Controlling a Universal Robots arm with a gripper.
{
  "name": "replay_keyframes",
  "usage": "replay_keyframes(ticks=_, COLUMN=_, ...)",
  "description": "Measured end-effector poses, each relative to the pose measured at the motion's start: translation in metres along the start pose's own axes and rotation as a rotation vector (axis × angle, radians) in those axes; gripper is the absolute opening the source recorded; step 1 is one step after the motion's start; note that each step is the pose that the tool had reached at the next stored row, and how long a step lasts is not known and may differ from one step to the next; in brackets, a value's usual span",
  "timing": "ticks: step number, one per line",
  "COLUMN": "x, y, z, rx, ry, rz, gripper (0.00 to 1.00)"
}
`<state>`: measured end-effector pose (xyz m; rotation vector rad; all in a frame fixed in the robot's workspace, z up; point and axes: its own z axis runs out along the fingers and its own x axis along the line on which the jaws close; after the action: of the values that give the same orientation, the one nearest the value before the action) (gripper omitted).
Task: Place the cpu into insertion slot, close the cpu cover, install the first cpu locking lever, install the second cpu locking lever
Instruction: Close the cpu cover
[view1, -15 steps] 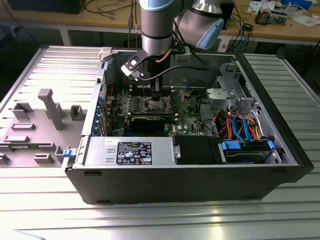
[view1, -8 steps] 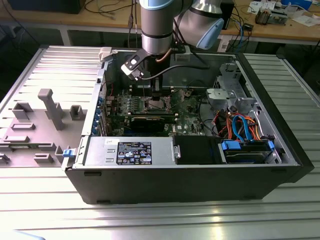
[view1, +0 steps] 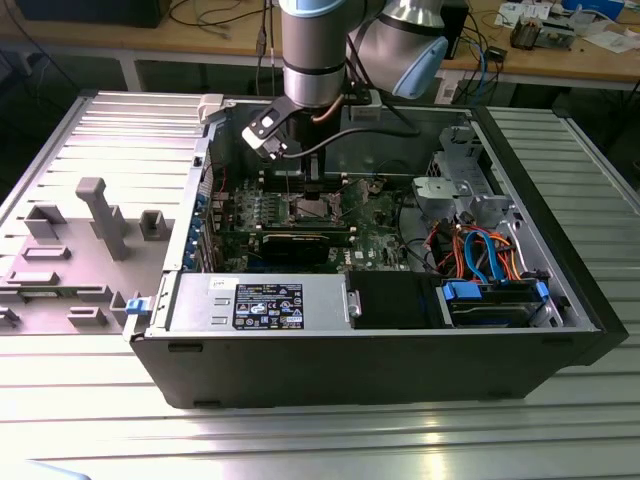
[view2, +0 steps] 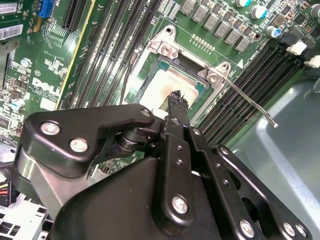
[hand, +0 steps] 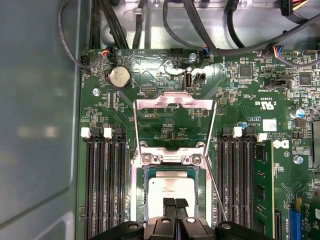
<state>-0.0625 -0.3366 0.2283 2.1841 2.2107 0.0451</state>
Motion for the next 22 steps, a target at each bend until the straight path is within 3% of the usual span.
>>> replay_keyframes(ticks=16, x=0.0000, y=0.0004, z=-0.0092, rx=0.0001, ry=-0.0030, rz=0.000, gripper=0.11)
replay_keyframes(ticks=22, x=-0.0001, y=0.0004, z=-0.0099, rx=0.0001, ry=-0.0037, rz=0.000, gripper=0.11)
